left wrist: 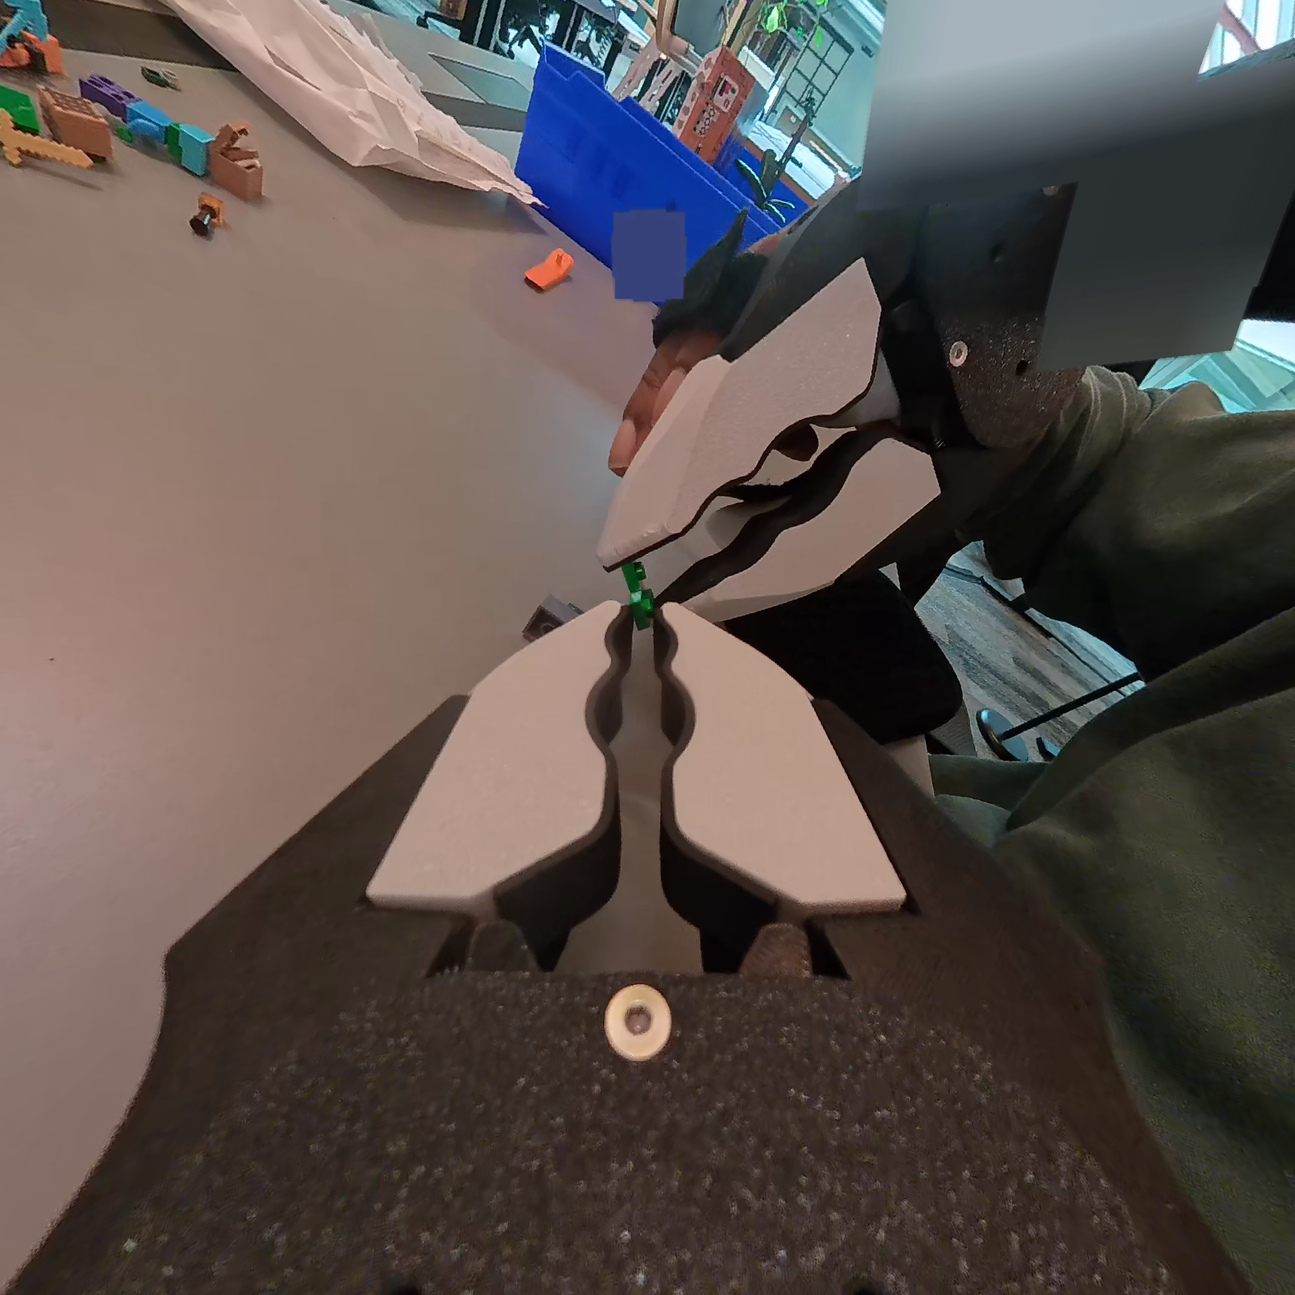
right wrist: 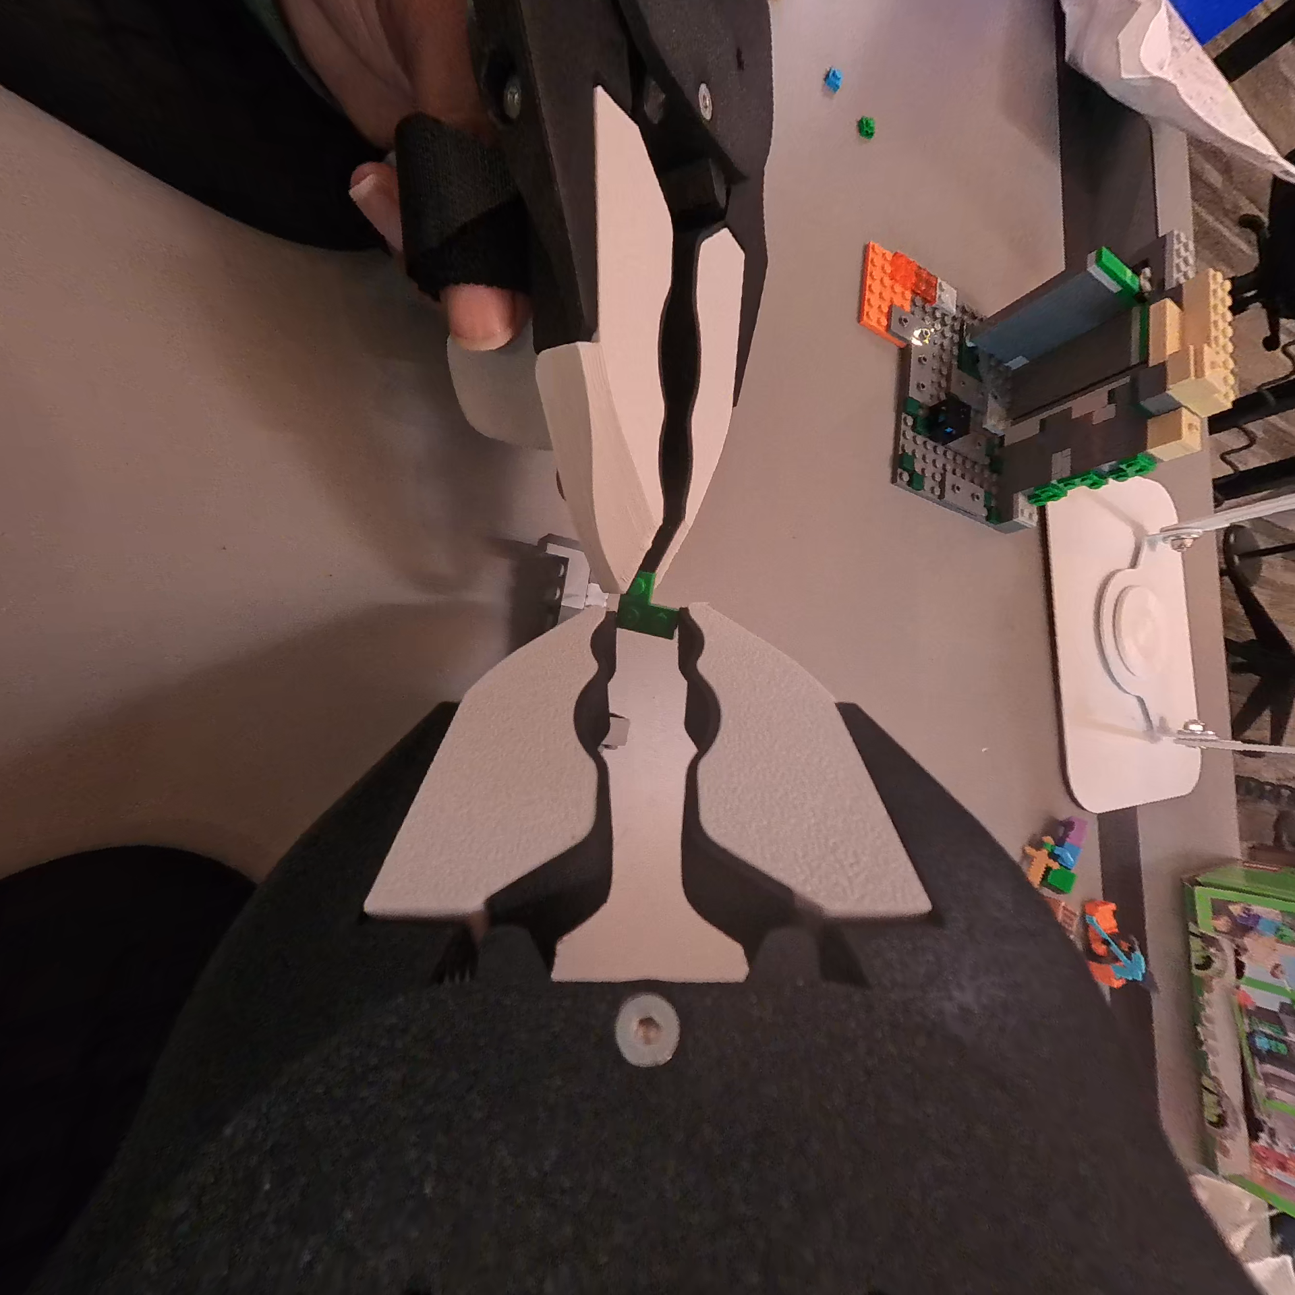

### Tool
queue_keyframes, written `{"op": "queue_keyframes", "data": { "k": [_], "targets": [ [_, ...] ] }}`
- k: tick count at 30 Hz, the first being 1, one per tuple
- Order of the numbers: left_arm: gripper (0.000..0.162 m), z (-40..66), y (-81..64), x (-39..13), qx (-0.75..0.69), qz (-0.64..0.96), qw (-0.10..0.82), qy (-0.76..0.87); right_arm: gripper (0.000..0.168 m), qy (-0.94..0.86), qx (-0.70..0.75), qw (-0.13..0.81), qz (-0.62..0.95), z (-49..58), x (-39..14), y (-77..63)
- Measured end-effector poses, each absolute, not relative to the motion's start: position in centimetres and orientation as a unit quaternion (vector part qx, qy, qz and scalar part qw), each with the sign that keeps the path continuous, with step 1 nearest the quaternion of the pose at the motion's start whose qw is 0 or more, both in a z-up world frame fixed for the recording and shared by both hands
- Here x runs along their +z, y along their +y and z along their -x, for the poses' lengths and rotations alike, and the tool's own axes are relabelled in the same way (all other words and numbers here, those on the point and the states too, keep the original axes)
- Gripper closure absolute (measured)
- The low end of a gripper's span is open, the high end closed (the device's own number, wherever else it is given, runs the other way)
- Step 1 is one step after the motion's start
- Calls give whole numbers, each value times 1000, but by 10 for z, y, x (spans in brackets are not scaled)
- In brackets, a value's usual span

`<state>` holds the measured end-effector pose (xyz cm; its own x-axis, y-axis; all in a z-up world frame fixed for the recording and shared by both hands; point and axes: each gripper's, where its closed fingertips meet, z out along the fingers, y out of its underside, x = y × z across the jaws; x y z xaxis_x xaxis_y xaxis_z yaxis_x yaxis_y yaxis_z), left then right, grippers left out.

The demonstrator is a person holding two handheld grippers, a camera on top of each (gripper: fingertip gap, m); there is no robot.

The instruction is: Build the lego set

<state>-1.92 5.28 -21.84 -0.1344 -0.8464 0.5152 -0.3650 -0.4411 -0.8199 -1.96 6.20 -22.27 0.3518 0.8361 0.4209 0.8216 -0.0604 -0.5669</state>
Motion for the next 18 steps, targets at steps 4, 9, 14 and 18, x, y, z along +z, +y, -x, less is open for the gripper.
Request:
{"op": "queue_keyframes", "data": {
  "k": [4, 9, 14, 18],
  "targets": [
    [157, 20, 52, -219, -575, 622, 207, 490, 152, -574, 10, 377, 726, 20, -223, 61],
    [157, 20, 50, -220, -573, 620, 203, 495, 152, -579, 12, 374, 724, 21, -223, 60],
    [157, 20, 49, -220, -572, 619, 203, 498, 153, -583, 12, 373, 721, 22, -223, 59],
    [158, 20, 50, -220, -573, 620, 203, 497, 153, -579, 13, 375, 724, 22, -222, 60]
  ]
}}
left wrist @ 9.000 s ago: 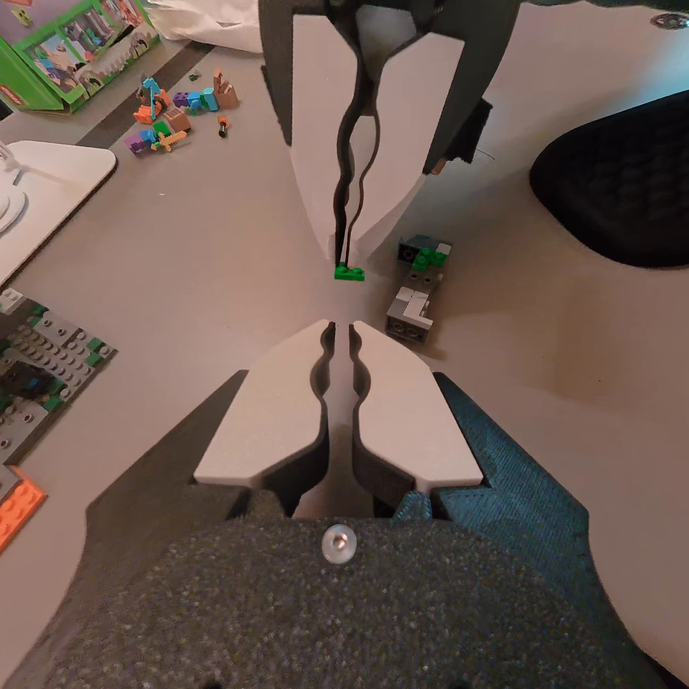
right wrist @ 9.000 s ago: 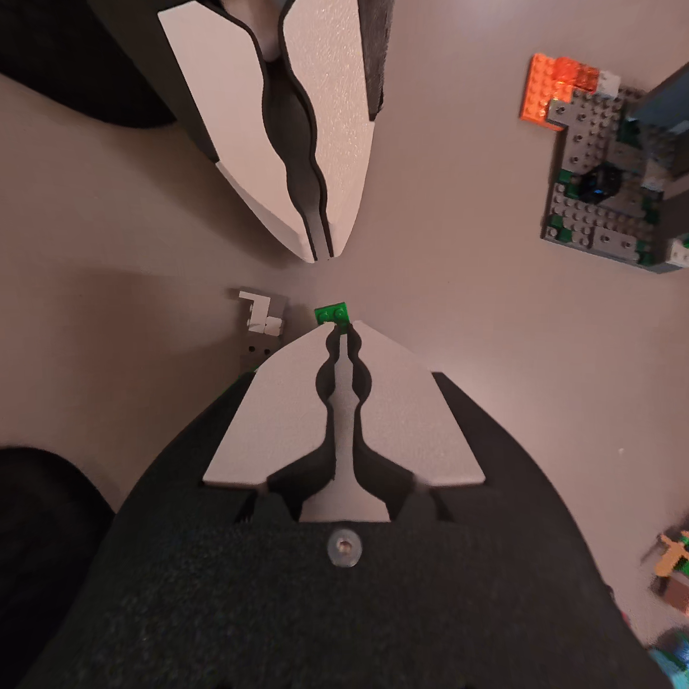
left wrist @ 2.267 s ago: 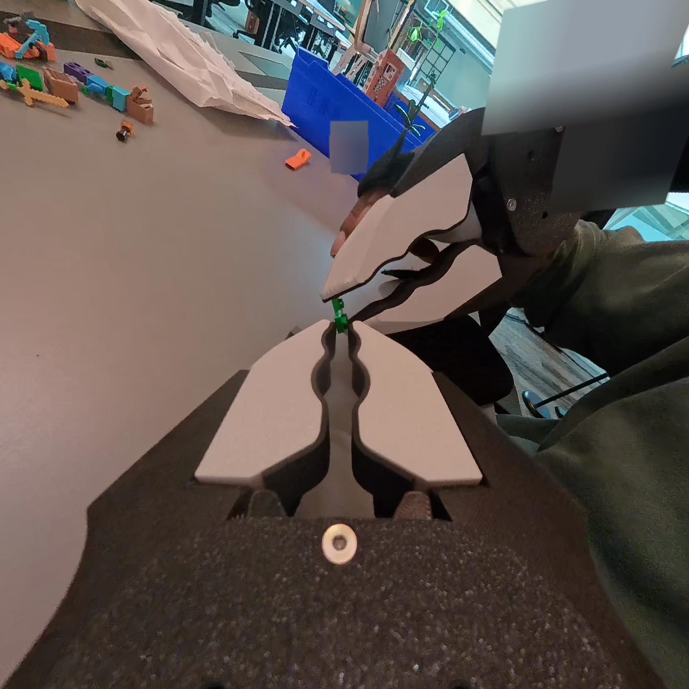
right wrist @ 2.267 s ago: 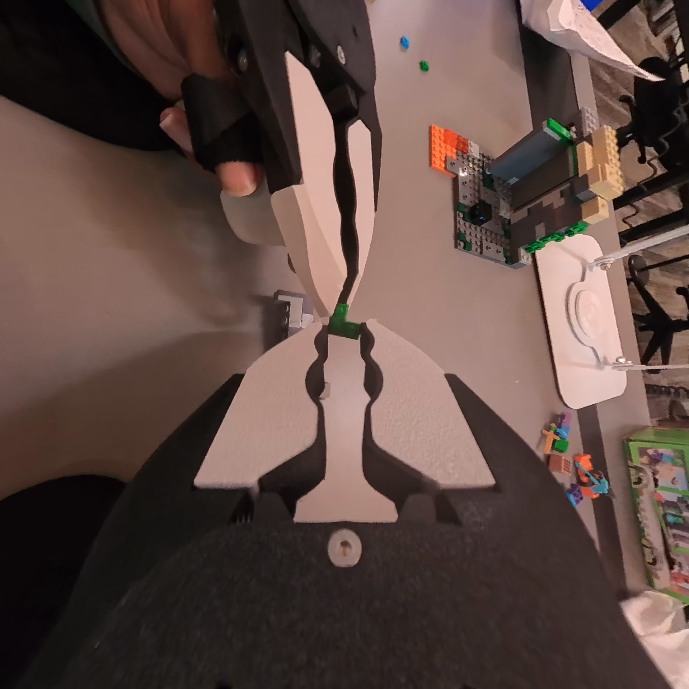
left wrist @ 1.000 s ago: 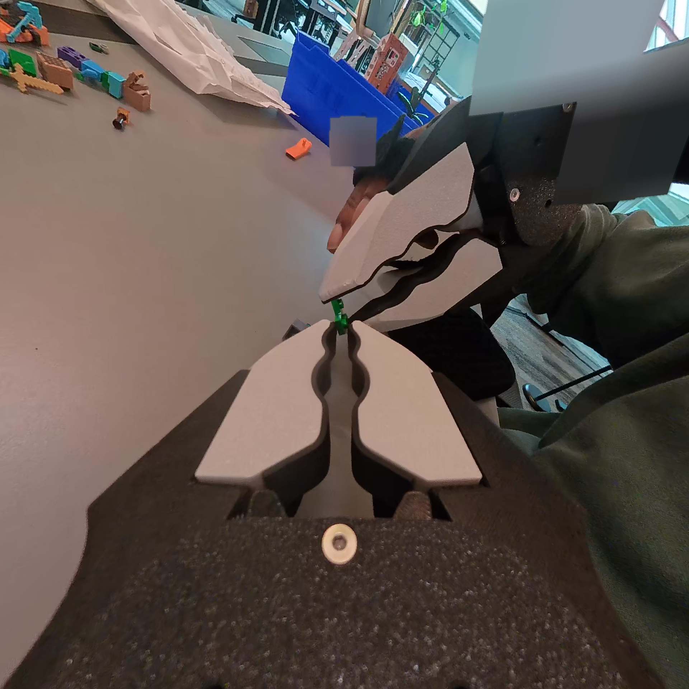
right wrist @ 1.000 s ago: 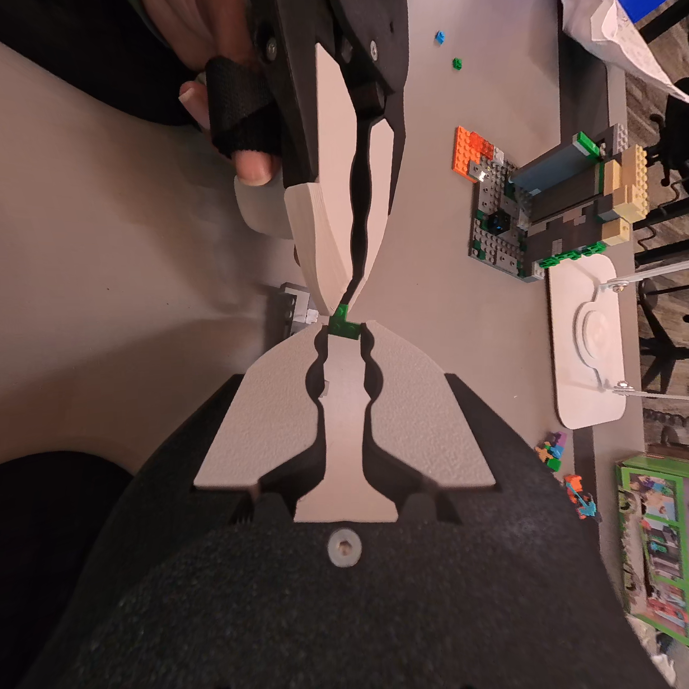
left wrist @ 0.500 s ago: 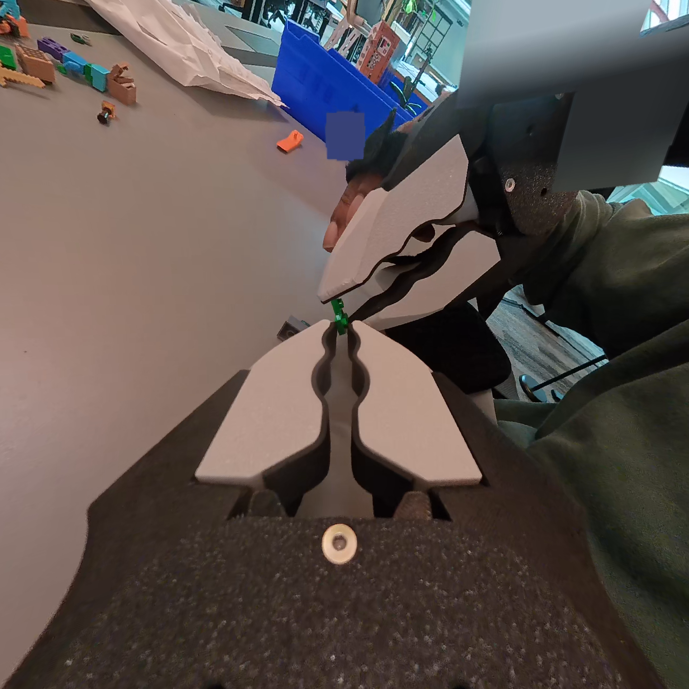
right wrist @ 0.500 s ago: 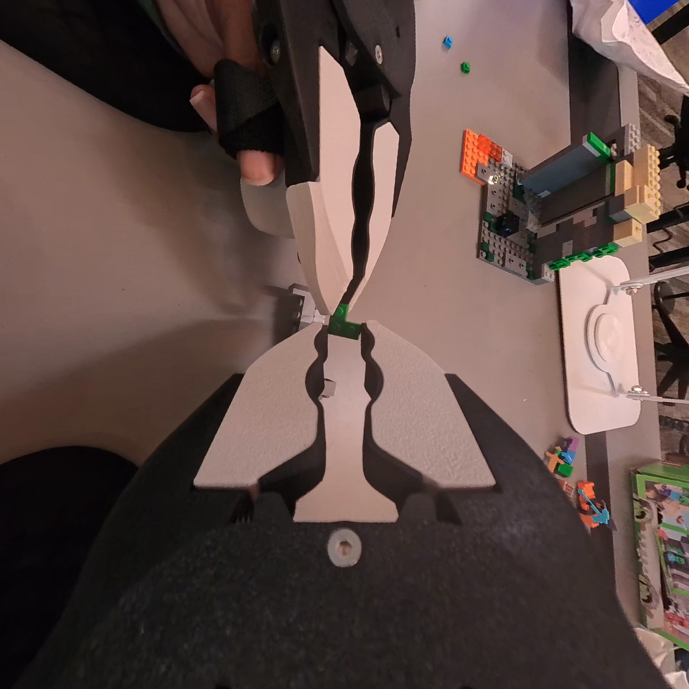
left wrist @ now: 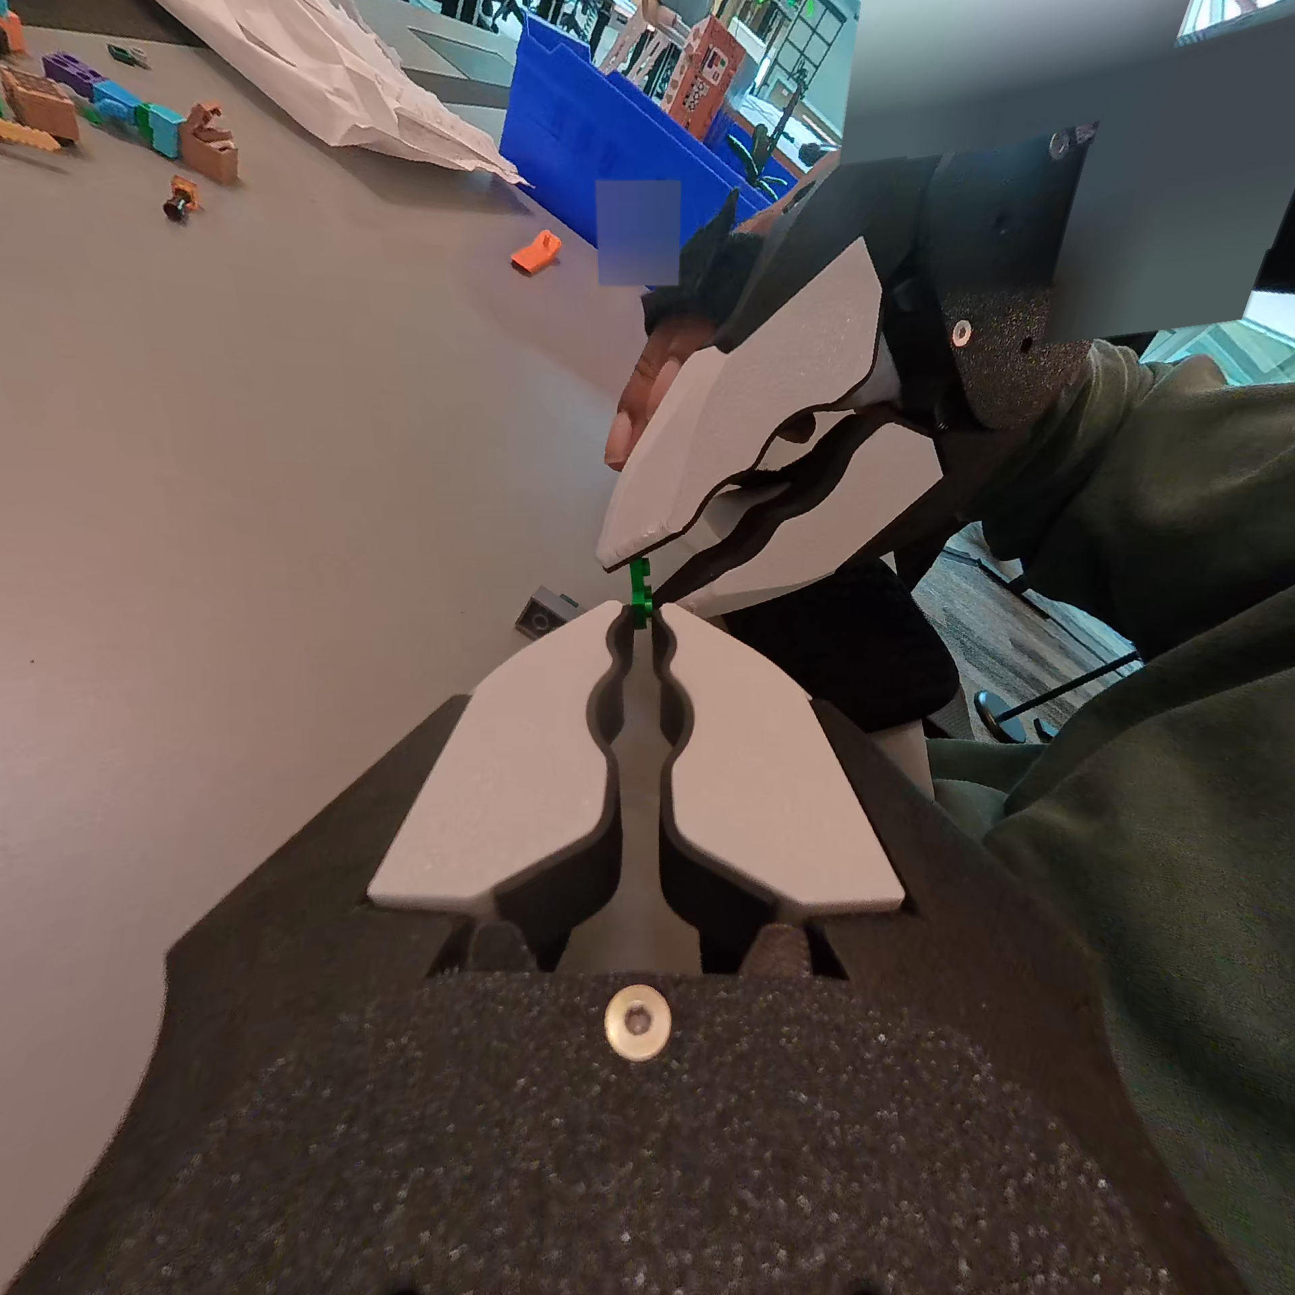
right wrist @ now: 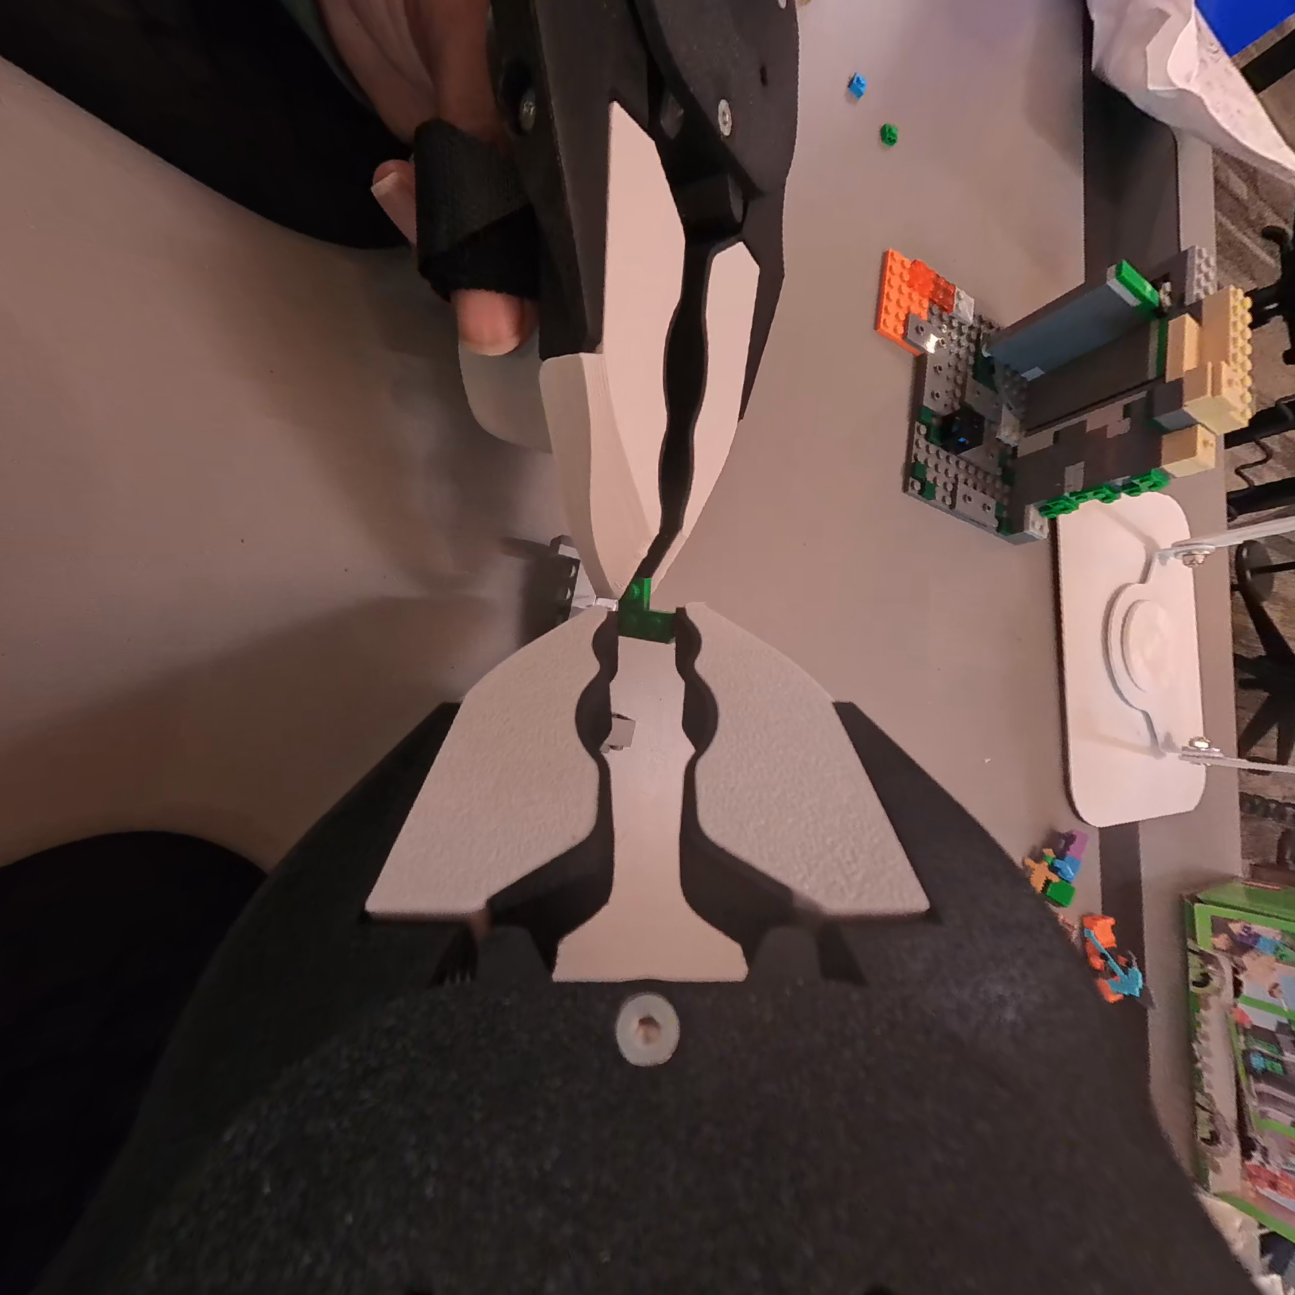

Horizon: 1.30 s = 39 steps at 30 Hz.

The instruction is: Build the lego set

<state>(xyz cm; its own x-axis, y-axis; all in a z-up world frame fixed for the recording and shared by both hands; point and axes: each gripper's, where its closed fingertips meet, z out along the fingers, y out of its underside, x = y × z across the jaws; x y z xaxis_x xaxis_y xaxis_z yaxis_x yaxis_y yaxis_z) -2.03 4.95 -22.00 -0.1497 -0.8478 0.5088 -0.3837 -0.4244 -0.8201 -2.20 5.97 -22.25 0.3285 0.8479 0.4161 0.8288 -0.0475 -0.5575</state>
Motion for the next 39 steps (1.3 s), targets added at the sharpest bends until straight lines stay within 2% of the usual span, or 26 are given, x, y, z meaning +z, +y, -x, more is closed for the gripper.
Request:
{"op": "queue_keyframes", "data": {
  "k": [25, 39],
  "targets": [
    [156, 21, 55, -223, -559, 623, 221, 501, 154, -528, 40, 373, 762, 10, -232, 59],
    [153, 20, 55, -237, -478, 611, 274, 569, 154, -454, 112, 365, 805, 10, -241, 57]
  ]
}}
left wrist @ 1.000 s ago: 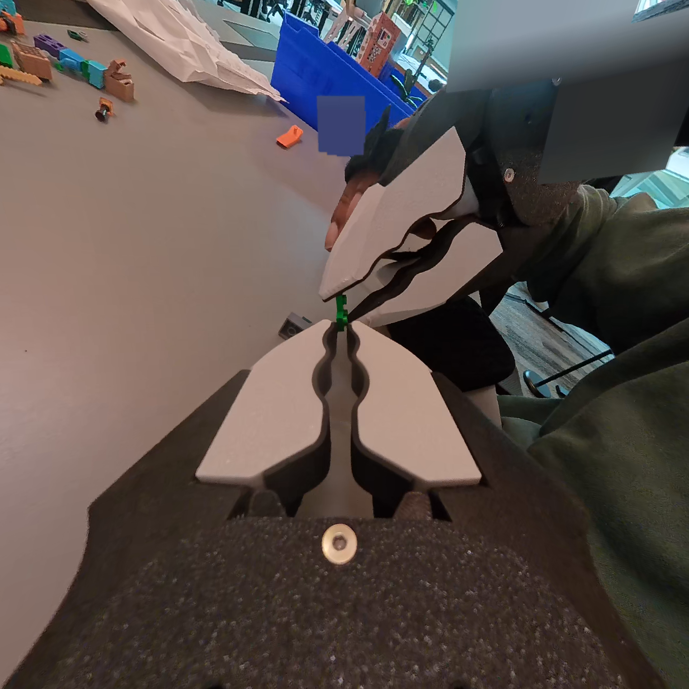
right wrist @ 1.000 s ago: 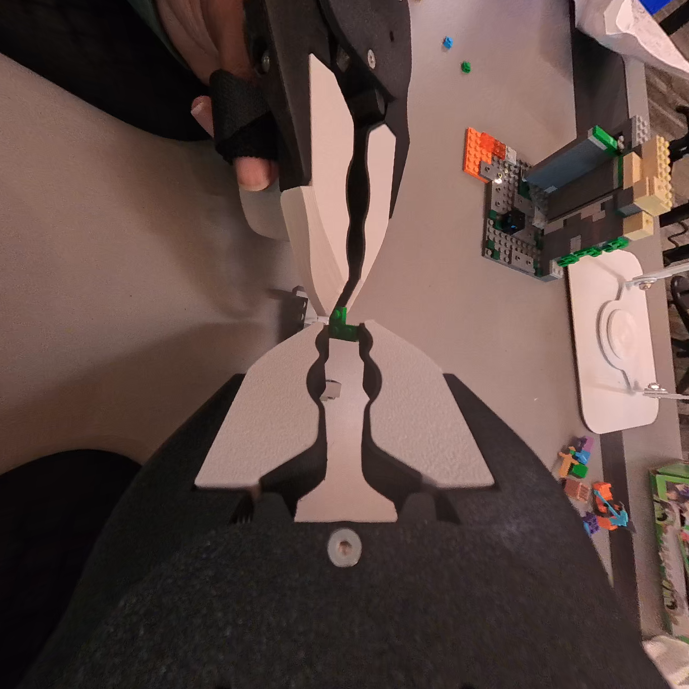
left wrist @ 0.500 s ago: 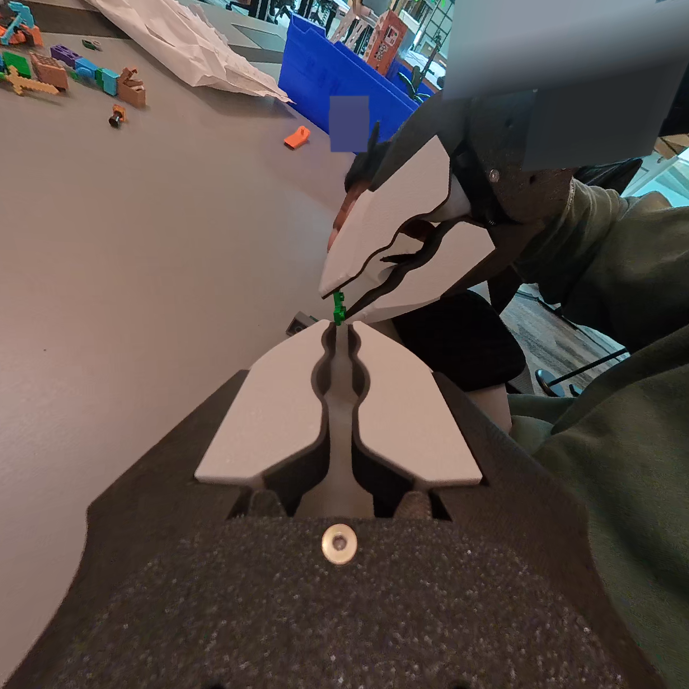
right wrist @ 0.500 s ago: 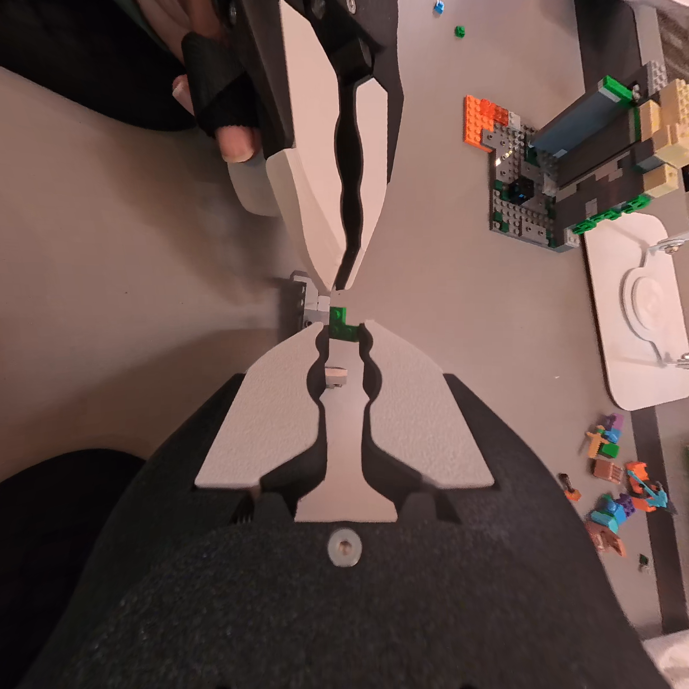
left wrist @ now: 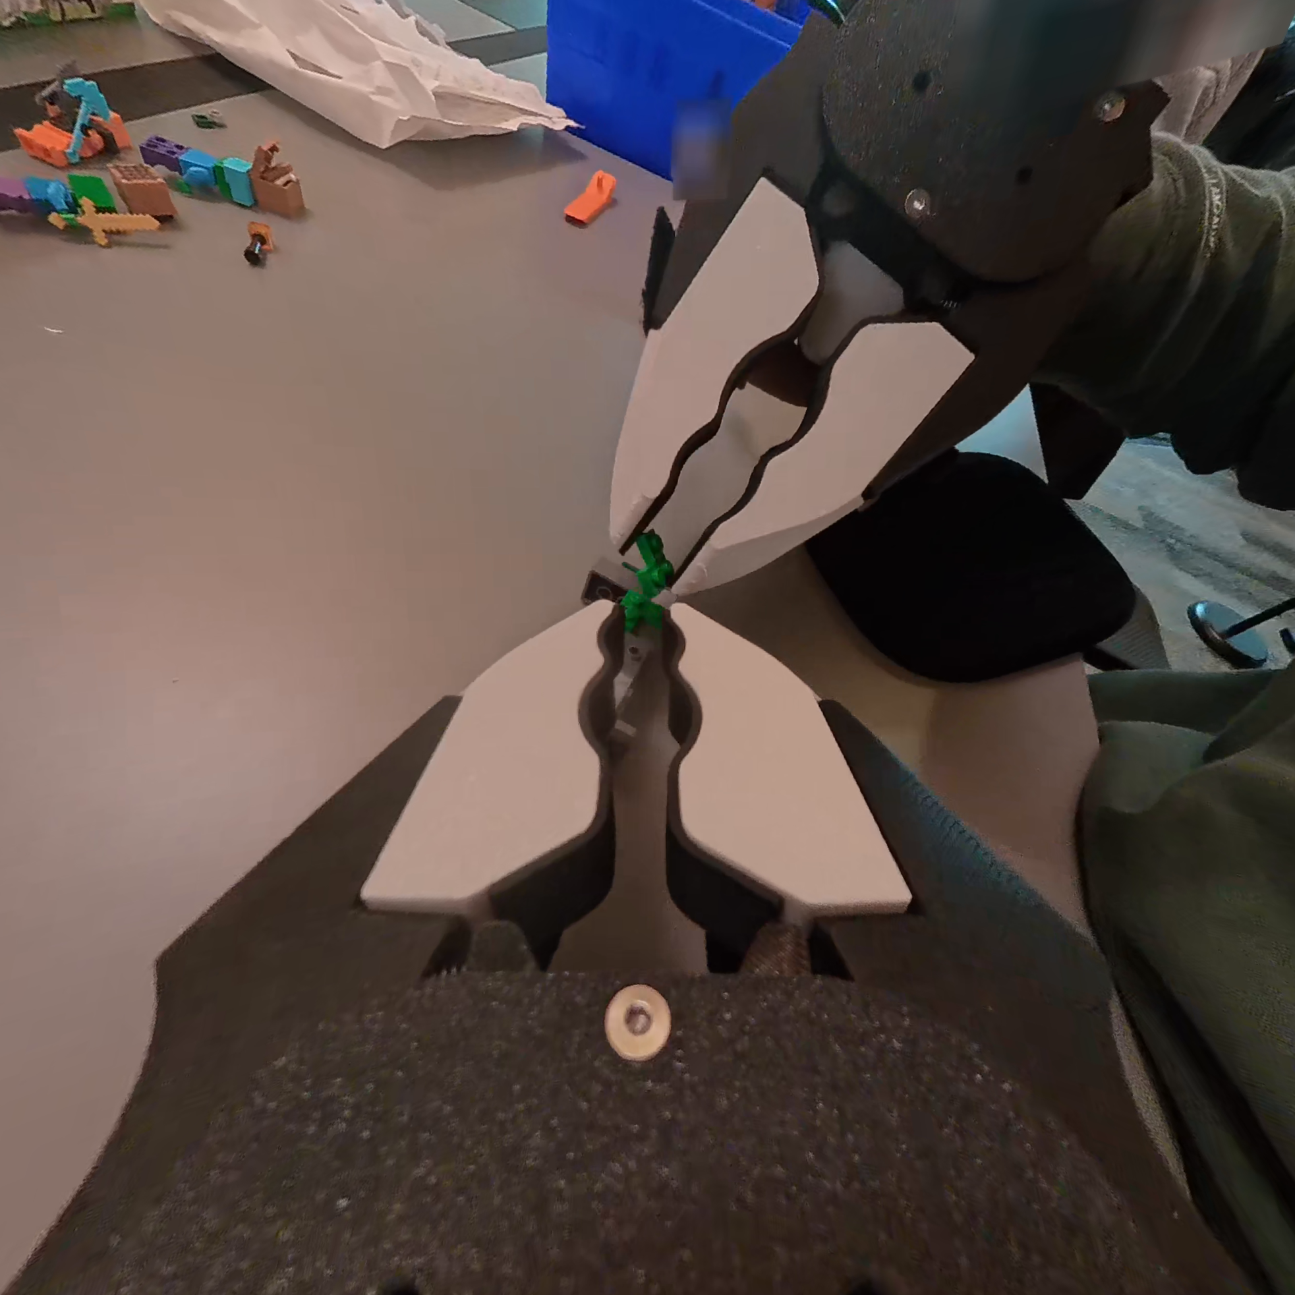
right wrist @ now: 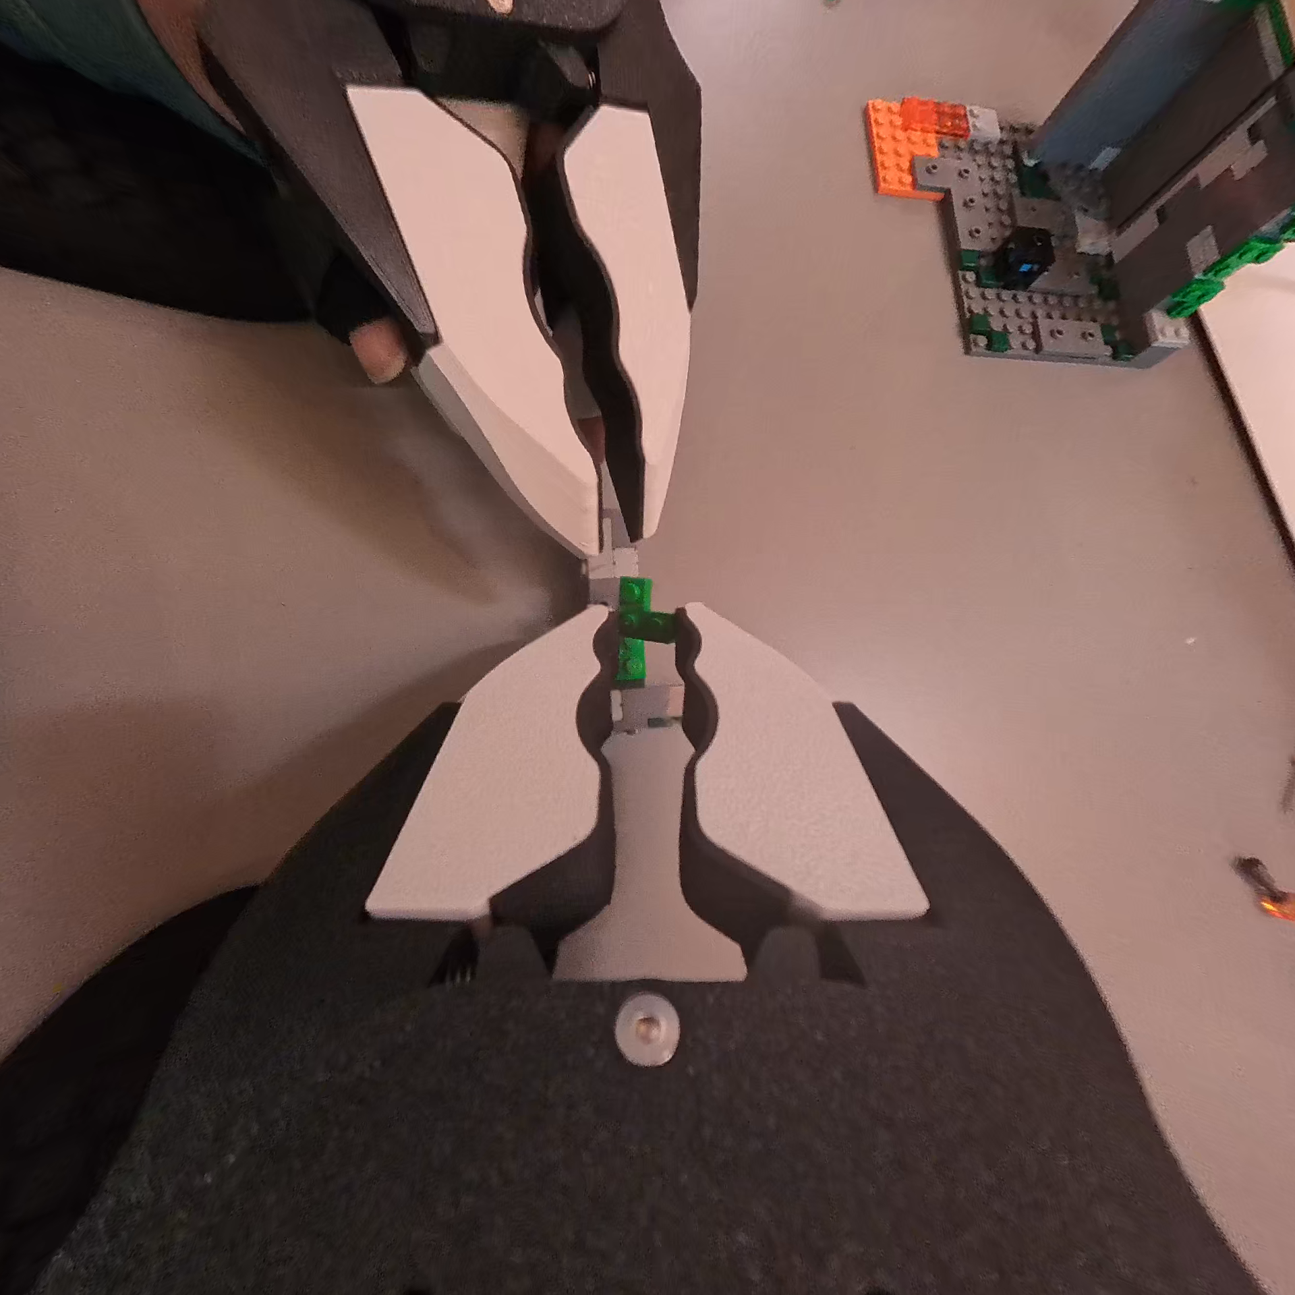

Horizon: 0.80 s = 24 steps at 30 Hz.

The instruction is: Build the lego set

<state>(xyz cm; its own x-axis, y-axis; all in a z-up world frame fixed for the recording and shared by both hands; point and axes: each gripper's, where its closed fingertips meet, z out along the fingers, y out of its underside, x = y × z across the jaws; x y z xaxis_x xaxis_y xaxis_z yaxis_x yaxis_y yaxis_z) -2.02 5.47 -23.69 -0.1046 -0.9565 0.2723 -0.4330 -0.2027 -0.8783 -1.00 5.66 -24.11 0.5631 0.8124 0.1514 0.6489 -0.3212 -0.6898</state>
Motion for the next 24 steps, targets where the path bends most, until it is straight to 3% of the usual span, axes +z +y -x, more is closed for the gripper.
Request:
{"op": "queue_keyframes", "data": {
  "k": [11, 24],
  "targets": [
    [153, 21, 45, -216, -571, 598, 225, 515, 154, -393, 163, 445, 788, 23, -211, 61],
    [153, 21, 49, -209, -594, 596, 224, 492, 154, -402, 159, 461, 775, 23, -208, 55]
  ]
}}
